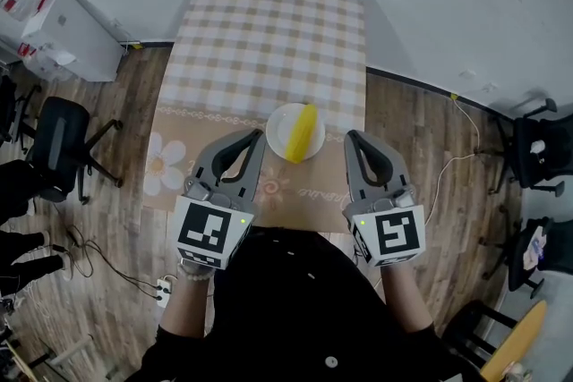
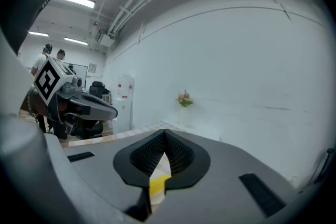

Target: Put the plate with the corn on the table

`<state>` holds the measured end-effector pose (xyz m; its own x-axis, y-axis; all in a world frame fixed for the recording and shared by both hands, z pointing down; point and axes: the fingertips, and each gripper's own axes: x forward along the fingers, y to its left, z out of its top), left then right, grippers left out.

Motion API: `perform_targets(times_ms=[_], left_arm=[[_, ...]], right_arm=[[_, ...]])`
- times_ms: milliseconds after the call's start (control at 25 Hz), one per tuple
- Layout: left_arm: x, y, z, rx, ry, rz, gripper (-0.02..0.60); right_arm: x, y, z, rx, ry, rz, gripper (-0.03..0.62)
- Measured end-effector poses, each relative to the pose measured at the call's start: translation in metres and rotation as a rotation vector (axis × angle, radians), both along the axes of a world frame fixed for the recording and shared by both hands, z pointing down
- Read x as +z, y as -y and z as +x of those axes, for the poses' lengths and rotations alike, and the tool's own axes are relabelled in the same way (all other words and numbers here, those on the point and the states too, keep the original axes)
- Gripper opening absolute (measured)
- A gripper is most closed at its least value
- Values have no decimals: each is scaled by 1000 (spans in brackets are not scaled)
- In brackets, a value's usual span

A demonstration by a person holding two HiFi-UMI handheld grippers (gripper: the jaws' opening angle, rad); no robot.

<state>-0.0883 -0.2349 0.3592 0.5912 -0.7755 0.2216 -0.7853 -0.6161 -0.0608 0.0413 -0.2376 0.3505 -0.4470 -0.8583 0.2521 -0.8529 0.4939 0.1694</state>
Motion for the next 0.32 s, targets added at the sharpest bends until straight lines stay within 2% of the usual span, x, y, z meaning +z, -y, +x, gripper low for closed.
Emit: perform_targets(times_ms=[320], left_arm=[[7,2,2,-2,27,-8,14]], right_arm=[[3,1,-9,-25,1,4,40]])
